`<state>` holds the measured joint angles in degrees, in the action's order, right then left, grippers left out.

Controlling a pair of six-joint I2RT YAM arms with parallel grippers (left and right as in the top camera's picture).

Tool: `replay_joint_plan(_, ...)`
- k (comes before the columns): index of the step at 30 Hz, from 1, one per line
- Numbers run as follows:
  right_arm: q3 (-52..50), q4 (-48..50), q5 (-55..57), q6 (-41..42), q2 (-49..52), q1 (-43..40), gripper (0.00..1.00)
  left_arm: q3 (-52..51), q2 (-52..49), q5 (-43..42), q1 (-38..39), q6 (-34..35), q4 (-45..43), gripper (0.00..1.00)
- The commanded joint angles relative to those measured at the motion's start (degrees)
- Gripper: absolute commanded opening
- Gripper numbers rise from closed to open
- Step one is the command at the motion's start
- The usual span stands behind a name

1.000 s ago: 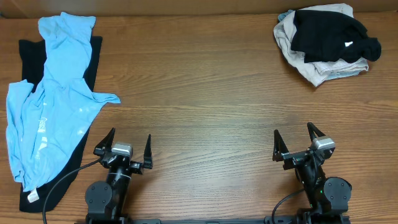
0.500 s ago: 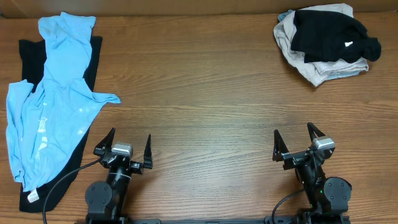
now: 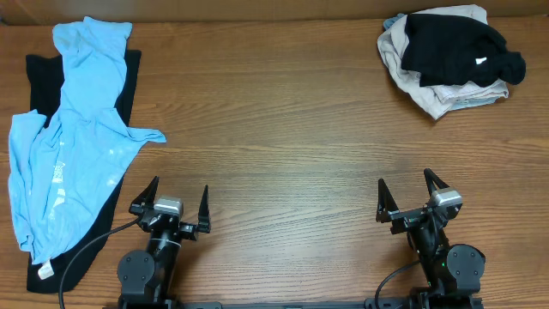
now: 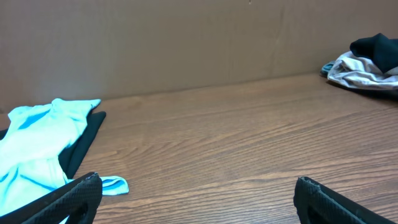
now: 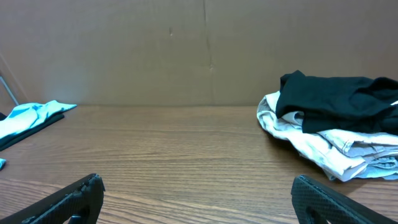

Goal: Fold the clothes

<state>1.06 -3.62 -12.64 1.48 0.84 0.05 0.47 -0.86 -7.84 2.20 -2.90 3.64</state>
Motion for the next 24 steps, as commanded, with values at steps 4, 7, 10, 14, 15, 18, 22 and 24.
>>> replay_joint_plan(4,-0.59,2.93,0.55,0.04,-0.57,0.26,1.0,-0.17,0.02,0.74,-0.46,0.76,-0.02,1.0)
replay_joint_plan(7,-0.59,4.11,0.55,0.04,-0.57,0.26,1.0,-0.17,0.02,0.7,-0.31,0.76,0.0,1.0)
replay_joint_plan(10,-0.59,5.6,0.57,0.04,-0.57,0.26,1.0,-0.17,0.02,0.31,-0.31,0.79,-0.74,1.0)
replay_joint_plan(14,-0.57,10.4,0.55,0.07,-0.57,0.26,1.0,0.07,0.02,0.33,-0.31,0.79,-3.78,1.0)
replay_joint_plan(15,-0.39,11.98,0.55,0.09,-0.57,0.26,1.0,0.46,0.02,0.33,-0.31,0.76,-4.46,1.0)
replay_joint_plan(18,1.49,12.44,0.57,0.09,-0.55,0.26,1.0,2.56,0.0,0.87,-0.33,0.74,-4.72,0.99)
replay_joint_plan(22,4.48,12.28,0.55,0.09,-0.39,0.26,1.0,6.62,-0.24,2.78,-0.33,0.48,-3.76,1.0)
replay_joint_plan(24,6.56,12.26,0.52,0.07,0.22,0.26,1.0,9.44,-1.01,4.44,-0.33,0.07,-2.84,1.0)
